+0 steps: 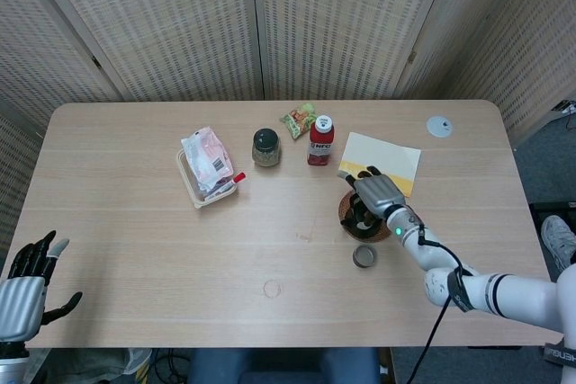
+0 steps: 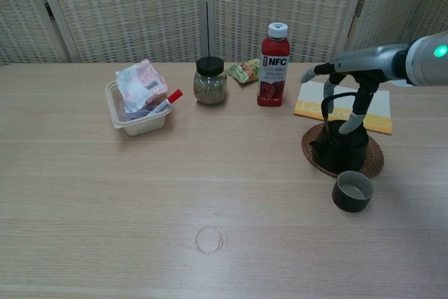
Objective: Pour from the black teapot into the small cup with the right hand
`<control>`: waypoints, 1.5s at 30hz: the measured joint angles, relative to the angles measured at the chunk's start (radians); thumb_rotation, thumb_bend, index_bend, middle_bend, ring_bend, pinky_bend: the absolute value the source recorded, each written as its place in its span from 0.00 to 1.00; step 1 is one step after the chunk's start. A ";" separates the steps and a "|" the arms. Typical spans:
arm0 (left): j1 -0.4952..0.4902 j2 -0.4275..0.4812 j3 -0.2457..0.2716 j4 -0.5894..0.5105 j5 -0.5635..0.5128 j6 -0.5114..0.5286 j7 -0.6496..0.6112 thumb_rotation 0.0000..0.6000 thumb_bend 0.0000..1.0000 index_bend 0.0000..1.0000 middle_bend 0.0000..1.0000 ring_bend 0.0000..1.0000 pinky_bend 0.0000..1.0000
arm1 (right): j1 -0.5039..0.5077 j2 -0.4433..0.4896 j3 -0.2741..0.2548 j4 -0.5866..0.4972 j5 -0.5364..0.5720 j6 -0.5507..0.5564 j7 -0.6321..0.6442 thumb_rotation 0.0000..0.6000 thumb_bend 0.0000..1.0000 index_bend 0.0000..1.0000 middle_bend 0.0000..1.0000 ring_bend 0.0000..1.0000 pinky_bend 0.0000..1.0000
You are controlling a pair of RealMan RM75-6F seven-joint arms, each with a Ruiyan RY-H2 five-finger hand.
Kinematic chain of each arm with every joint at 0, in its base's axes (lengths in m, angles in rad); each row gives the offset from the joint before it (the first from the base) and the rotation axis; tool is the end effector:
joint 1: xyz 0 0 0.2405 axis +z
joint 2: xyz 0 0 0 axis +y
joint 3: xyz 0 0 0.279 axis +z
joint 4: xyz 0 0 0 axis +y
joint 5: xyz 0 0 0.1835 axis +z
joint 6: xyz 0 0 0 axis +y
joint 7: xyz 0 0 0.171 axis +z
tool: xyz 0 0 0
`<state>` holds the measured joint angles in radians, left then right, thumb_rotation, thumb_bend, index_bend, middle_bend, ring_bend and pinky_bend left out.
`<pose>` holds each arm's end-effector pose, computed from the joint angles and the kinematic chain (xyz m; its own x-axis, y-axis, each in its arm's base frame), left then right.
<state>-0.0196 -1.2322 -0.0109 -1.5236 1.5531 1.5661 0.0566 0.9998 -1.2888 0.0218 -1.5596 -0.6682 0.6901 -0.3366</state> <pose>-0.3312 0.1795 0.1653 0.4278 -0.0135 0.9038 0.9038 0.0008 -0.4279 -0.1756 -0.4108 0.0424 0.4928 -0.5223 0.6960 -0.8696 -0.2663 0.4158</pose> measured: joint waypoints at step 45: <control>0.015 -0.010 0.010 0.029 0.014 0.018 -0.040 1.00 0.21 0.10 0.00 0.07 0.05 | -0.255 0.044 -0.097 -0.198 -0.280 0.261 -0.145 1.00 0.02 0.36 0.42 0.28 0.00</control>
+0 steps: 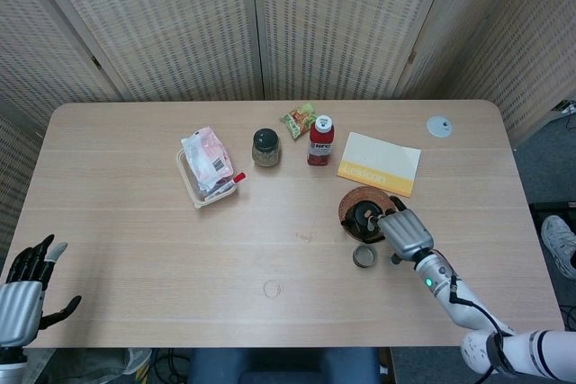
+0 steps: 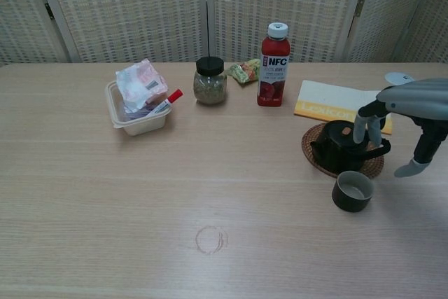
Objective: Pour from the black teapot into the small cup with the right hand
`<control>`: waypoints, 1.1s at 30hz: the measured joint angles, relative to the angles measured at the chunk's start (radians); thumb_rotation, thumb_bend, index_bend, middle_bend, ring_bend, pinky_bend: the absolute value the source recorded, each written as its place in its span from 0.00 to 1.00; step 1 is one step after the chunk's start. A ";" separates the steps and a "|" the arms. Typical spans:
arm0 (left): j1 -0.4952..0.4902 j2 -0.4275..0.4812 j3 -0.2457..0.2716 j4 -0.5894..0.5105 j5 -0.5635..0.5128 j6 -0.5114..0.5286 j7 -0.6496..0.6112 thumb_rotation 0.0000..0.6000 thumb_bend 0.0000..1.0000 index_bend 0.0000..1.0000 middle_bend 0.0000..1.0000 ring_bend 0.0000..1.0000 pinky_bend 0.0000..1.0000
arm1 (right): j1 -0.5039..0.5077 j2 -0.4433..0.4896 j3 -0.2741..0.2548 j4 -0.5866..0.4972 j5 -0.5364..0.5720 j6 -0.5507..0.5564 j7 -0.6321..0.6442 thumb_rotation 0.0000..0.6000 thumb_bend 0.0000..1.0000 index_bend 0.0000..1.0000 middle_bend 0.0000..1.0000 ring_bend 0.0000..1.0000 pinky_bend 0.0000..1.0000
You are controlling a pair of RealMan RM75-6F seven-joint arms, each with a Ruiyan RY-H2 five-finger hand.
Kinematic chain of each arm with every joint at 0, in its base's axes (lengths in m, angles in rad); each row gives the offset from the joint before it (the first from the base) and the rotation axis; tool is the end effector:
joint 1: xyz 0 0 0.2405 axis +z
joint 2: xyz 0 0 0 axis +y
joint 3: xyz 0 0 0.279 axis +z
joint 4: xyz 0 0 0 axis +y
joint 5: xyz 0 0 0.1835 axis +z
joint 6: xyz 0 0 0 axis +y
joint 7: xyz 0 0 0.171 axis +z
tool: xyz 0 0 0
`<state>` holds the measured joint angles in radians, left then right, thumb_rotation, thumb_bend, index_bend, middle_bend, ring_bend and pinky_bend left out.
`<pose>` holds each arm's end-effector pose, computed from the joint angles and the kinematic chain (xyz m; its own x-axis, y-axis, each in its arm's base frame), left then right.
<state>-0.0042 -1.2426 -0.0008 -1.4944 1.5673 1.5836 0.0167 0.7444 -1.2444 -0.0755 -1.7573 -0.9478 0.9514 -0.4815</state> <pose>-0.3353 0.1725 0.1641 0.4089 -0.0153 0.9125 0.9126 0.0000 -0.4089 -0.2229 -0.3286 0.0540 0.6184 -0.4374 0.6529 -0.7859 -0.3402 0.5164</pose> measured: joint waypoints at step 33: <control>0.006 -0.005 0.001 0.004 -0.007 -0.002 0.005 1.00 0.20 0.10 0.00 0.07 0.05 | -0.029 -0.042 0.025 0.070 -0.036 -0.071 0.017 1.00 0.02 0.39 0.46 0.32 0.00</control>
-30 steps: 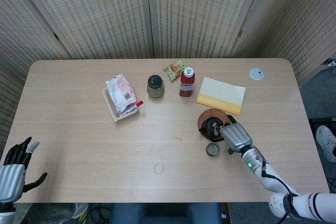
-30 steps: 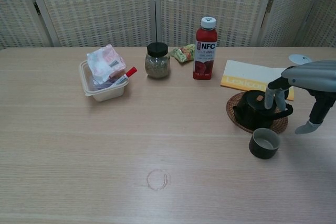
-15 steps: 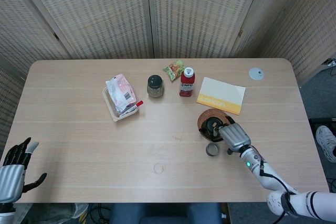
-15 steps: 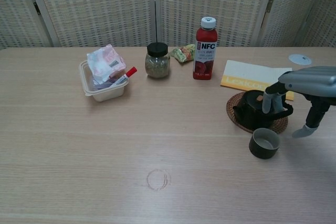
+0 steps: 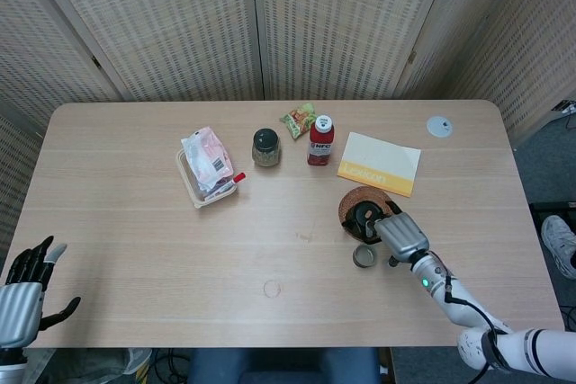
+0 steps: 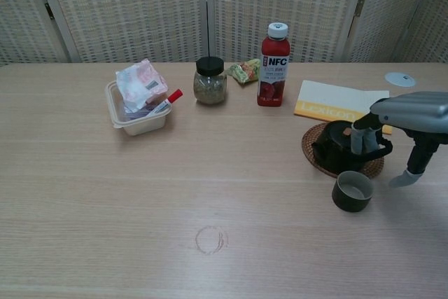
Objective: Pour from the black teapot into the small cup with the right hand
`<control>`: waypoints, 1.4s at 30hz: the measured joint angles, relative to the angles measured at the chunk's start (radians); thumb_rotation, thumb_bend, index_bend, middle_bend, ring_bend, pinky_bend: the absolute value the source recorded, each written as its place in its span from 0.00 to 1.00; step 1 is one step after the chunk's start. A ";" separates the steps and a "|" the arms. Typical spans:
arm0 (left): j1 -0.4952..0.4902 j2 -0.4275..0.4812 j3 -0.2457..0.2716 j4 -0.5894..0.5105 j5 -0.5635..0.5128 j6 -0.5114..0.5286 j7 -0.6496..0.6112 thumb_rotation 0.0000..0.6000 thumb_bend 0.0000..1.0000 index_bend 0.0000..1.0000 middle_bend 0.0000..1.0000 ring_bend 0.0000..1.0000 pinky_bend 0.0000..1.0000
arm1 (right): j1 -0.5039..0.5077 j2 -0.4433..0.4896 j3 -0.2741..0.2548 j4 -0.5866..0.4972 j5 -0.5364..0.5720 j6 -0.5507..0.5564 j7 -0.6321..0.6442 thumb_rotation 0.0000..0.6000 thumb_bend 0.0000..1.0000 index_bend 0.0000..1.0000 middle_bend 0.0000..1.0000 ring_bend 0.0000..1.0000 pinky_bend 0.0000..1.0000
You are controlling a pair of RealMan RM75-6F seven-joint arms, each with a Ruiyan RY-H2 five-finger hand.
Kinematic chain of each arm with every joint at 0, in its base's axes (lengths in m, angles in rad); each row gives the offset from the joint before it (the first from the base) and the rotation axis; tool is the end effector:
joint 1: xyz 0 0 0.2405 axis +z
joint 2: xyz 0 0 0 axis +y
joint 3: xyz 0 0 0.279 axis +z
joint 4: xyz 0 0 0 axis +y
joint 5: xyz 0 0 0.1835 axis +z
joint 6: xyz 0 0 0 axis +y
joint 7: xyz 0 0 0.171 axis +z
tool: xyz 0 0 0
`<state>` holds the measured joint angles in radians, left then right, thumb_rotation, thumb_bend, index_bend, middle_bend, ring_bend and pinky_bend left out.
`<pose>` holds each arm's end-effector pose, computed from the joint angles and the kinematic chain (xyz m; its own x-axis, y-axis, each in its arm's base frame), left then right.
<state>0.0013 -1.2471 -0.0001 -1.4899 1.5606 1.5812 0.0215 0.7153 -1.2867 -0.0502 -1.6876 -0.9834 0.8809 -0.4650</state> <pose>-0.3379 0.1706 0.1629 0.4134 -0.0097 0.9105 0.9105 0.0116 -0.4133 -0.2323 -0.3272 0.0377 0.6177 -0.4646 0.6345 -0.7864 -0.3580 0.5034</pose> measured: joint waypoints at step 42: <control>0.008 -0.001 0.001 0.009 -0.007 0.000 -0.006 1.00 0.21 0.10 0.00 0.07 0.05 | -0.002 -0.013 -0.016 0.040 0.043 -0.061 -0.036 1.00 0.03 0.64 0.69 0.55 0.00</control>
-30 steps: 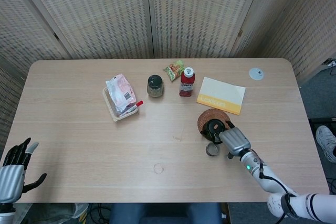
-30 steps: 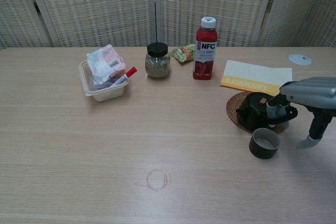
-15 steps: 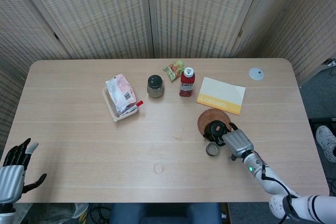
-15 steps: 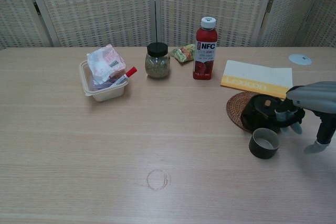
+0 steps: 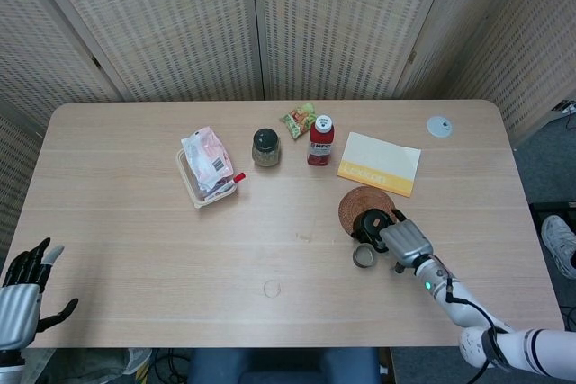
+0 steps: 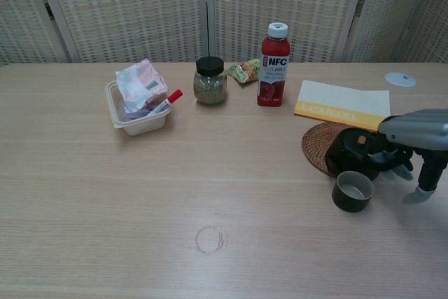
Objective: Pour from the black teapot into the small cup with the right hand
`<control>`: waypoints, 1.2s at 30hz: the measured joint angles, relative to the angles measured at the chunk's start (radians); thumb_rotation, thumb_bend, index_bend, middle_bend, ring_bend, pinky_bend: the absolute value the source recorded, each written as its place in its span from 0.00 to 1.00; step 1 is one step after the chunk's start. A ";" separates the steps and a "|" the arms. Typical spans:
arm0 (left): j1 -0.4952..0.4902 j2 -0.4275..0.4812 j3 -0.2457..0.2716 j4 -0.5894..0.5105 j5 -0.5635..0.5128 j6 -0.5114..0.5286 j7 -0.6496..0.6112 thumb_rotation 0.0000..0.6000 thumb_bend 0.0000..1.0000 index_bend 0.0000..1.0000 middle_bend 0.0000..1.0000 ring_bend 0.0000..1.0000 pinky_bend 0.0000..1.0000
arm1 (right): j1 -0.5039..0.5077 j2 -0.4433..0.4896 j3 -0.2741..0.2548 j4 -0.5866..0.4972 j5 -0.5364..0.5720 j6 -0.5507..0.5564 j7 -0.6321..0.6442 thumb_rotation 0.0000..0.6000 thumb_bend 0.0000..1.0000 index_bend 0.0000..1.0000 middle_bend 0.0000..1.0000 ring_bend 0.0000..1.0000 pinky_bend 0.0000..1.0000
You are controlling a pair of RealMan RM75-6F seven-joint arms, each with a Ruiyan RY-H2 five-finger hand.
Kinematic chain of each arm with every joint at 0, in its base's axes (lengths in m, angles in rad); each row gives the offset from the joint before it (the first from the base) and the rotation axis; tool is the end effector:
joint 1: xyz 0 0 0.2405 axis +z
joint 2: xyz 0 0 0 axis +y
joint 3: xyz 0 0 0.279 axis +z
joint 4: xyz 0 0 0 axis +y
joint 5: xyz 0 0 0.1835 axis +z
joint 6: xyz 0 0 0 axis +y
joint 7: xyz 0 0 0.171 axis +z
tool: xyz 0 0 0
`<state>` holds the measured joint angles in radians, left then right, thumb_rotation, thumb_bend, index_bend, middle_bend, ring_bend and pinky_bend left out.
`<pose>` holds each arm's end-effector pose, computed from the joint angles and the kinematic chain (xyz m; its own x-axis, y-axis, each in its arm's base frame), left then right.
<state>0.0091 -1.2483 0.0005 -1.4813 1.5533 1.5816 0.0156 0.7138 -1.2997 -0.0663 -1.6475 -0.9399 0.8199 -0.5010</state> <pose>-0.3417 0.1678 0.1636 0.4149 -0.0063 0.9098 0.9096 0.0259 -0.4146 -0.2502 -0.3232 0.0291 0.6375 -0.5160 0.5721 -0.7670 -0.3554 0.5342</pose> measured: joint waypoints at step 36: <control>-0.001 0.006 0.001 -0.005 -0.003 -0.012 0.001 1.00 0.21 0.10 0.00 0.07 0.04 | 0.049 -0.014 0.102 0.110 -0.044 -0.094 0.204 0.74 0.00 0.91 0.96 0.83 0.00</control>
<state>0.0079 -1.2425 0.0016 -1.4864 1.5500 1.5697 0.0166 0.7626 -1.3135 0.0359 -1.5375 -0.9839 0.7258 -0.2974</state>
